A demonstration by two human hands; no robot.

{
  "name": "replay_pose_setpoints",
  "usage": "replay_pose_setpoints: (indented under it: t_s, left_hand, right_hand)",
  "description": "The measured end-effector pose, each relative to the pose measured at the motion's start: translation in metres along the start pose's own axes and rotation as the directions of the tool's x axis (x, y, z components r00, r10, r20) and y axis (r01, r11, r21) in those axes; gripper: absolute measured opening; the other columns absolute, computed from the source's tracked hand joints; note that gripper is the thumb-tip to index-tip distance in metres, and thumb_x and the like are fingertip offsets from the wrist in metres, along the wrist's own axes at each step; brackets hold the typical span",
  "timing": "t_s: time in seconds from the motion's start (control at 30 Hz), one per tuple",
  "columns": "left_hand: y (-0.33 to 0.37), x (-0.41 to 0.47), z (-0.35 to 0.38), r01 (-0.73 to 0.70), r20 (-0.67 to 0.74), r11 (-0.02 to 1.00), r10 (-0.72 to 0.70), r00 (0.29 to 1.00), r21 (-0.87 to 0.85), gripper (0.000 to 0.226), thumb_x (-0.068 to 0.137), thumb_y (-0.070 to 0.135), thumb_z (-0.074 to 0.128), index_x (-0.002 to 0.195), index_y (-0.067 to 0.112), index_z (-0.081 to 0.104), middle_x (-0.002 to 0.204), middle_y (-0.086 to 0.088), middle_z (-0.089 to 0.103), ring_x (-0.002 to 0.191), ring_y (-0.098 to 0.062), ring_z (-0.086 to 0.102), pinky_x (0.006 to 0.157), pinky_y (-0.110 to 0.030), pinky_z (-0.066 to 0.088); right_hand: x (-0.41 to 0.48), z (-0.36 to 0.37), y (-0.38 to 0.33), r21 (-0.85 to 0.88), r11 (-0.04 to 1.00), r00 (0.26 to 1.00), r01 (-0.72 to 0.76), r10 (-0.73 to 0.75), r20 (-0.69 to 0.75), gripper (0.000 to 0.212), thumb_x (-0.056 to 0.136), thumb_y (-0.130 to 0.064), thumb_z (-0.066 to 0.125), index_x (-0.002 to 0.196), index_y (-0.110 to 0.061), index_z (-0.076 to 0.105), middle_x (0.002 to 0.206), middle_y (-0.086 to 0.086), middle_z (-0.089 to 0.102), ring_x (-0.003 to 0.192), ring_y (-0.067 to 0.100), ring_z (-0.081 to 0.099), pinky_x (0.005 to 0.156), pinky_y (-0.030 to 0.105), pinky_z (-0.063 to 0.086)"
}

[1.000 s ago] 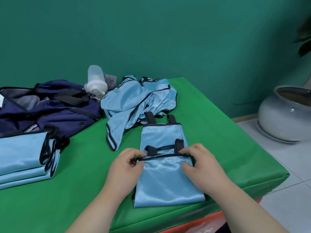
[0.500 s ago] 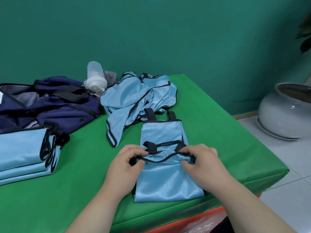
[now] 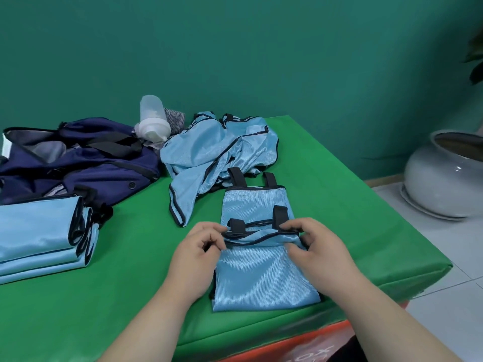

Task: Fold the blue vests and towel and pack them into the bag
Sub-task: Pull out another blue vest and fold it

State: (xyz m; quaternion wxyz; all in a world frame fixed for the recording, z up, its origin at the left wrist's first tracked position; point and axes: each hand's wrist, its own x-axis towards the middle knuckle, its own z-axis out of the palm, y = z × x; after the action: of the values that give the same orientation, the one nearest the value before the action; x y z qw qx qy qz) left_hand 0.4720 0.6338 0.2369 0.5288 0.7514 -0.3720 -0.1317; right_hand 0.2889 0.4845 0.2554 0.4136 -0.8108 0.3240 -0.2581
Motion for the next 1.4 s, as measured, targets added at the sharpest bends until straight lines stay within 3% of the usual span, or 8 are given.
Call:
replay_pose_setpoints:
  t_s: [0.2,0.47,0.57,0.73,0.9,1.1,1.23,1.4]
  left_hand:
    - [-0.001,0.002,-0.001,-0.003,0.022,0.998,0.005,1.0,-0.07,0.049,0.09,-0.007,0.06,0.075,0.036,0.077,0.108,0.025,0.068,0.098,0.005,0.062,0.079,-0.004,0.042]
    - [-0.005,0.002,-0.004,-0.022,0.077,0.991,0.033,0.996,-0.134,0.049,0.077,0.001,0.081,0.097,0.045,0.073,0.119,0.026,0.065,0.115,0.003,0.059,0.102,-0.025,0.041]
    - [-0.003,0.002,-0.005,-0.03,0.07,0.994,0.037,0.997,-0.109,0.053,0.077,0.0,0.081,0.099,0.047,0.071,0.12,0.029,0.063,0.115,0.006,0.058,0.1,-0.021,0.04]
    - [0.0,0.0,-0.006,-0.031,0.057,0.988,0.04,0.998,-0.152,0.047,0.078,-0.004,0.079,0.098,0.039,0.077,0.122,0.028,0.064,0.114,0.004,0.059,0.093,-0.014,0.042]
    - [0.016,0.01,-0.011,-0.119,0.004,0.98,0.121,0.993,-0.159,0.05,0.076,-0.012,0.075,0.102,0.03,0.074,0.121,0.028,0.064,0.088,0.009,0.06,0.071,0.002,0.035]
    - [0.039,0.057,-0.018,-0.209,-0.017,0.969,0.209,0.978,-0.133,0.052,0.077,-0.008,0.076,0.103,0.036,0.072,0.122,0.028,0.063,0.114,0.005,0.058,0.09,-0.006,0.041]
    - [0.035,0.087,-0.005,-0.154,0.016,0.986,0.155,0.988,-0.064,0.054,0.079,-0.011,0.071,0.101,0.038,0.071,0.121,0.027,0.063,0.11,0.01,0.058,0.082,-0.001,0.041]
    - [0.011,0.111,0.013,-0.108,0.059,0.99,0.103,0.993,0.093,0.048,0.084,-0.008,0.066,0.11,0.033,0.068,0.125,0.029,0.054,0.096,0.024,0.052,0.072,0.002,0.041]
  right_hand:
    - [0.002,0.0,0.004,0.122,0.991,0.999,-0.053,0.052,0.012,0.042,0.09,-0.012,0.066,0.1,-0.048,0.049,0.063,-0.027,0.052,0.047,0.009,0.03,0.046,0.023,0.03]
    - [-0.002,-0.002,0.0,0.281,0.956,0.995,-0.085,0.067,0.075,0.038,0.093,-0.002,0.061,0.09,-0.04,0.059,0.049,-0.014,0.035,0.046,0.012,0.024,0.044,0.024,0.023]
    - [-0.002,-0.002,-0.001,0.311,0.946,0.995,-0.094,0.08,0.058,0.038,0.094,0.0,0.059,0.092,-0.038,0.061,0.051,-0.014,0.039,0.047,0.014,0.025,0.045,0.025,0.024]
    - [0.001,-0.002,-0.006,0.325,0.945,1.0,-0.013,0.02,-0.017,0.049,0.087,0.012,0.063,0.074,-0.035,0.07,0.095,-0.01,0.059,0.071,0.016,0.053,0.06,0.02,0.041]
    - [0.01,-0.003,-0.015,0.403,0.915,0.994,0.01,0.033,-0.1,0.044,0.083,0.013,0.066,0.071,-0.029,0.072,0.089,-0.017,0.06,0.071,0.01,0.053,0.062,0.02,0.043]
    - [0.046,-0.008,-0.034,0.458,0.886,0.978,0.071,0.028,-0.207,0.032,0.081,0.01,0.072,0.075,-0.021,0.071,0.092,-0.017,0.061,0.053,0.001,0.041,0.053,0.016,0.038]
    - [0.08,-0.006,-0.023,0.401,0.915,0.974,0.051,0.043,-0.223,0.032,0.082,0.008,0.071,0.075,-0.023,0.07,0.101,-0.005,0.061,0.058,0.004,0.045,0.051,0.015,0.035]
    - [0.108,0.009,-0.001,0.168,0.985,0.976,-0.028,0.064,-0.209,0.028,0.082,-0.003,0.07,0.075,-0.03,0.068,0.1,-0.01,0.059,0.055,0.006,0.045,0.049,0.014,0.033]
